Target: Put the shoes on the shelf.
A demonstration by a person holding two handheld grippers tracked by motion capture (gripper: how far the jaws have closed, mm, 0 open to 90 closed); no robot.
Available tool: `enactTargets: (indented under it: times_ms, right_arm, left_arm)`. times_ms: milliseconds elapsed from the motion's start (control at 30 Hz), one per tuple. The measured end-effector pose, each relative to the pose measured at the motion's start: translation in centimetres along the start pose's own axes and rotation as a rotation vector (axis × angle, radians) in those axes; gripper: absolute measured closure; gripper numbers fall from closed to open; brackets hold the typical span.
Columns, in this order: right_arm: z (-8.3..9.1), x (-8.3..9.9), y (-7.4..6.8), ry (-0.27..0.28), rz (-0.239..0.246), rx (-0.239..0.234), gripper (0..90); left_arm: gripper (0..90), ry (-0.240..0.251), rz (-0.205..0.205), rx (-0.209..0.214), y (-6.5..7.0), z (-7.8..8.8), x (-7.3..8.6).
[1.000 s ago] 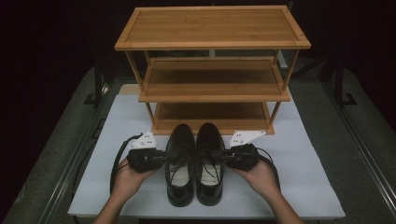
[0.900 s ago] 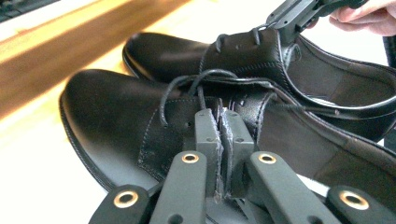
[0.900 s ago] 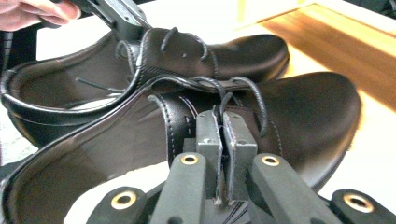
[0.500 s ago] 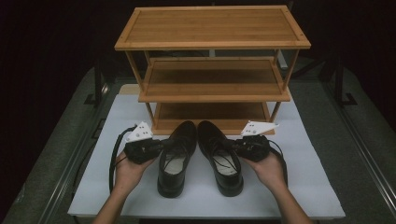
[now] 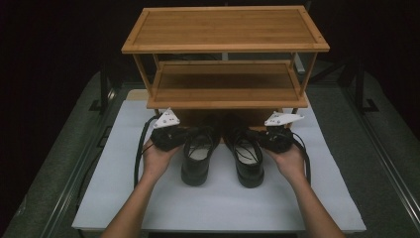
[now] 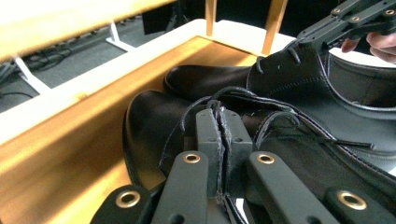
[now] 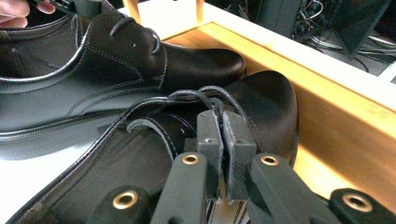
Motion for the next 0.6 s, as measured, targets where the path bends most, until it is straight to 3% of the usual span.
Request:
enactTargets:
  times_ms: [300,600]
  right_arm:
    - [-2.3,-1.5,2.7,0.012,-0.02,0.043,86.7]
    - [-3.5,-1.4,2.8,-0.009,-0.025,0.055,86.4]
  left_arm:
    - [88.3,0.027,-0.001,-0.063,-2.0,-3.4,-1.1]
    - [87.7,0.018,0.021,-0.053,-2.1,-4.3,-0.1]
Point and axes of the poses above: each handheld gripper's, and its own axes: z roughly backward along the jaws, x roughly out of its underside, y roughly to its right, the point moved 5 cm from there along -z, roughly forward along the jaws, and after that the axes turned 2 degrees about x, right-handed, at the moved point
